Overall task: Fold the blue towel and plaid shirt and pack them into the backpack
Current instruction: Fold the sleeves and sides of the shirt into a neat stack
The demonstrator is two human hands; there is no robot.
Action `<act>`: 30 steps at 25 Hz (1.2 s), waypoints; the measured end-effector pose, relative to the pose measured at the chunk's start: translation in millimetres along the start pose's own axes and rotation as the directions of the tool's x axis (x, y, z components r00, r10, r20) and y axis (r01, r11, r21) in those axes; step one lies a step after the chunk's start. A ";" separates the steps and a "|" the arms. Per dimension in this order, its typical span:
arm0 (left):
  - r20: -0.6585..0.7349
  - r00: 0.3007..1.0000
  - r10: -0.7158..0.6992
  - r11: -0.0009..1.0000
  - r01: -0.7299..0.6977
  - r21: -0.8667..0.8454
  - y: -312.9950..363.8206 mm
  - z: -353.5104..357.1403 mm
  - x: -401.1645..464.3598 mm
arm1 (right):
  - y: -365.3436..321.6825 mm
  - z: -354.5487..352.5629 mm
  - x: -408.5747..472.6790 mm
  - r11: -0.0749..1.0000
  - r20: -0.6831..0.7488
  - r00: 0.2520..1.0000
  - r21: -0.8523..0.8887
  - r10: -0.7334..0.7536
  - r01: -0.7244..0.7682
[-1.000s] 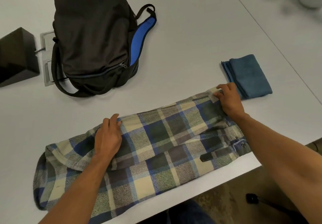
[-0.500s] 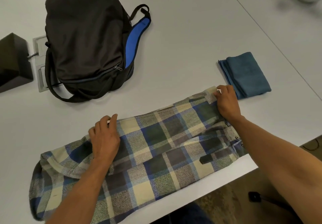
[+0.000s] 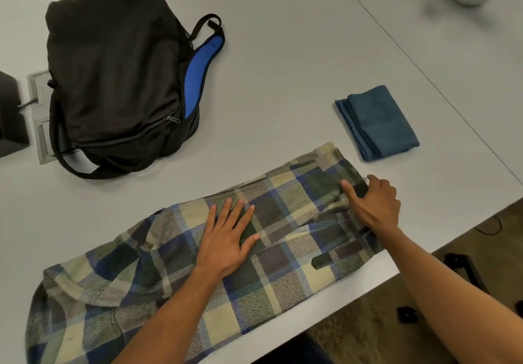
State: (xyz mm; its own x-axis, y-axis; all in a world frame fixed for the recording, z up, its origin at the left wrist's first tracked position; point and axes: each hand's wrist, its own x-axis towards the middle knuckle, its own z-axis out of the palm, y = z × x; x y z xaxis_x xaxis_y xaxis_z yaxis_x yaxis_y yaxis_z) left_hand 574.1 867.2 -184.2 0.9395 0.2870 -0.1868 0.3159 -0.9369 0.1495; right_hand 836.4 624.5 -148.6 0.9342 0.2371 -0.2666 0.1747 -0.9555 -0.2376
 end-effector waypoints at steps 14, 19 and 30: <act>0.032 0.999 -0.041 0.999 0.041 0.007 2.8 0.1 1.5 | -14.0 -17.6 5.6 0.901 0.236 0.970 0.430 -0.056 -0.053; 0.080 0.995 -0.057 0.998 0.058 -0.004 5.6 -2.1 -1.5 | -25.5 -26.9 -3.7 0.902 0.174 0.979 0.431 -0.104 0.019; 0.159 0.970 -0.185 0.540 0.236 -0.808 72.2 -91.5 0.0 | -100.6 -77.1 -72.5 0.926 -0.052 0.950 0.214 -0.307 0.311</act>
State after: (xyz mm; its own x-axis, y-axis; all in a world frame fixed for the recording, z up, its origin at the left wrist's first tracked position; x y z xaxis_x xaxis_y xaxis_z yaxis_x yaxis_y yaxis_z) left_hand 609.1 817.8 -84.6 0.8317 0.4200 -0.3633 0.4986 -0.2766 0.8215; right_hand 775.0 690.0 -33.4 0.8502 0.5097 -0.1315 0.3861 -0.7736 -0.5025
